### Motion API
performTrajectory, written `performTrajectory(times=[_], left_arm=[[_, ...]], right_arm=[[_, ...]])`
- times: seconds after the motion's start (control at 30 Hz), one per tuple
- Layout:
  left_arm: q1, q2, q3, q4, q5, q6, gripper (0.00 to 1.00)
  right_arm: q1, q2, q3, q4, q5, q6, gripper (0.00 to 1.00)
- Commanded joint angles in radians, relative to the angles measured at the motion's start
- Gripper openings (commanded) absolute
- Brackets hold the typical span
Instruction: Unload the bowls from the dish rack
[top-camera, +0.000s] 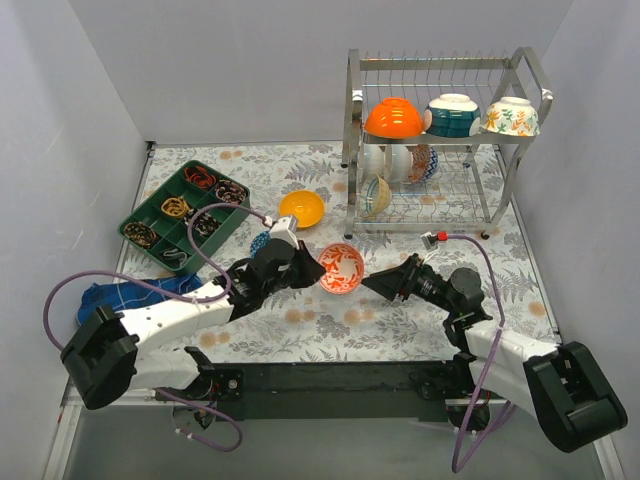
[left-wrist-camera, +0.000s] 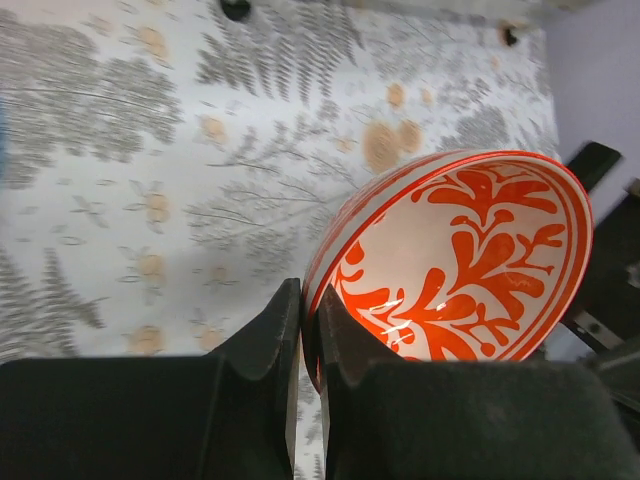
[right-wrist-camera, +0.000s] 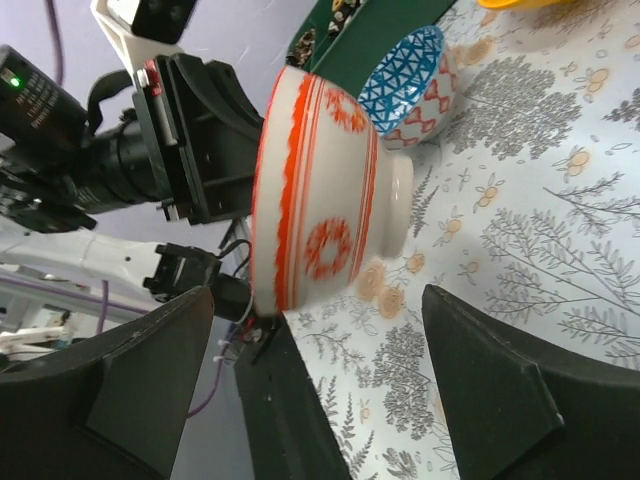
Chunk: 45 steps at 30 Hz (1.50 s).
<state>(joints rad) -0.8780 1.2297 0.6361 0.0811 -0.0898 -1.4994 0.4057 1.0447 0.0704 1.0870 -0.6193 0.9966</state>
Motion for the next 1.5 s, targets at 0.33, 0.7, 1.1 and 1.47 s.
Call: performTrajectory(times=[0.33,0.7,1.1,1.47], left_arm=[[0.382,-0.095,0.198,-0.506,-0.071,0.309,0.00],[0.545,0.027,0.224,-0.500,0.074,0.381,0.00],[0.574,0.103,0.252,-0.468,0.150,0.403,0.21],[0.582,0.094,0.228,-0.452,0.110,0.409,0.38]], right_arm=[[-0.001,-0.230,0.128,-0.542,0.211,-0.404,0.96],[-0.001,-0.247,0.134,-0.584,0.227,-0.434,0.96],[-0.001,-0.238,0.135,-0.590,0.247,-0.447,0.96],[-0.001,-0.227,0.146,-0.608,0.262,-0.472,0.96]])
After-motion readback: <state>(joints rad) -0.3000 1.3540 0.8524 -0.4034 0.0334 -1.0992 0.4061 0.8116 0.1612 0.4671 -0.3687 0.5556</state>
